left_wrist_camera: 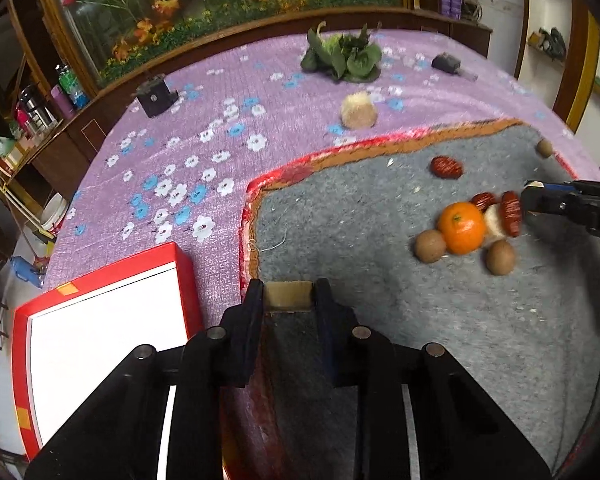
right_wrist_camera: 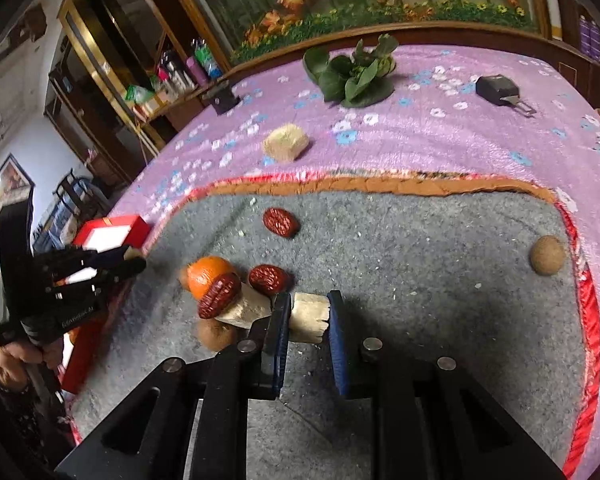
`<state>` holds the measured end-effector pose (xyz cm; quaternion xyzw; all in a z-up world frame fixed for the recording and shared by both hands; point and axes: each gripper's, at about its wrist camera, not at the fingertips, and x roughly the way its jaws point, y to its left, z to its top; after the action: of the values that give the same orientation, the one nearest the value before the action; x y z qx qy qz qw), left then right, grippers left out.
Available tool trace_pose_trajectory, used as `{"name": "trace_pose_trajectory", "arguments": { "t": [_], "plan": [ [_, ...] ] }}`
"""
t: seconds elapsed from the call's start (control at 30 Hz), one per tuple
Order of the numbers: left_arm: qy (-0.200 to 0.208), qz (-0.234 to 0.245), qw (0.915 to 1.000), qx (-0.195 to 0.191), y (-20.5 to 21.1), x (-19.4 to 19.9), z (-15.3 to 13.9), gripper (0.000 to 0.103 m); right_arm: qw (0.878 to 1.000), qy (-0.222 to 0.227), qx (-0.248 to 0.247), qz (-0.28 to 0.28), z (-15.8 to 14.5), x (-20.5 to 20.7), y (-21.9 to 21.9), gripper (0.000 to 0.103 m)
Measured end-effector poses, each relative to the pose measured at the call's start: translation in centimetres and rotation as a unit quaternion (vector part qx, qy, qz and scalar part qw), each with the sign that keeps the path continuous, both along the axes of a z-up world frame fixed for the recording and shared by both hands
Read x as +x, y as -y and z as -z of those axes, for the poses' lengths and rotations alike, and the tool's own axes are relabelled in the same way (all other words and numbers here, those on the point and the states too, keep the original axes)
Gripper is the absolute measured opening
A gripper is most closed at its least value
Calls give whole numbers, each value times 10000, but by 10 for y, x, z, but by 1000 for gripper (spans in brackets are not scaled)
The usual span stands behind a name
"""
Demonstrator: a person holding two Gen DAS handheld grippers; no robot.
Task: Organize fruits
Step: 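Carry both cubes to the white tray and open both tools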
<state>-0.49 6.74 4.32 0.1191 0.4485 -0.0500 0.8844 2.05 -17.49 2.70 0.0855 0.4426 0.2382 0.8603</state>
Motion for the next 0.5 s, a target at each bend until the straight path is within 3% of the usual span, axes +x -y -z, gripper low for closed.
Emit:
{"name": "trace_pose_trajectory", "arguments": {
  "t": [0.13,0.27,0.5],
  "plan": [
    [426,7,9990,-135,-2,-31,-23,22,9990,269,361,51,-16,-14,1,19],
    [798,-170,9965,-176,-21,-65,-41,23,9967,451,607,-283,-33,-27,-23,18],
    [894,-924,9917,-59,-84,-111,-38,23,9880,418,678,-1322,-47,-45,-128,18]
  ]
}}
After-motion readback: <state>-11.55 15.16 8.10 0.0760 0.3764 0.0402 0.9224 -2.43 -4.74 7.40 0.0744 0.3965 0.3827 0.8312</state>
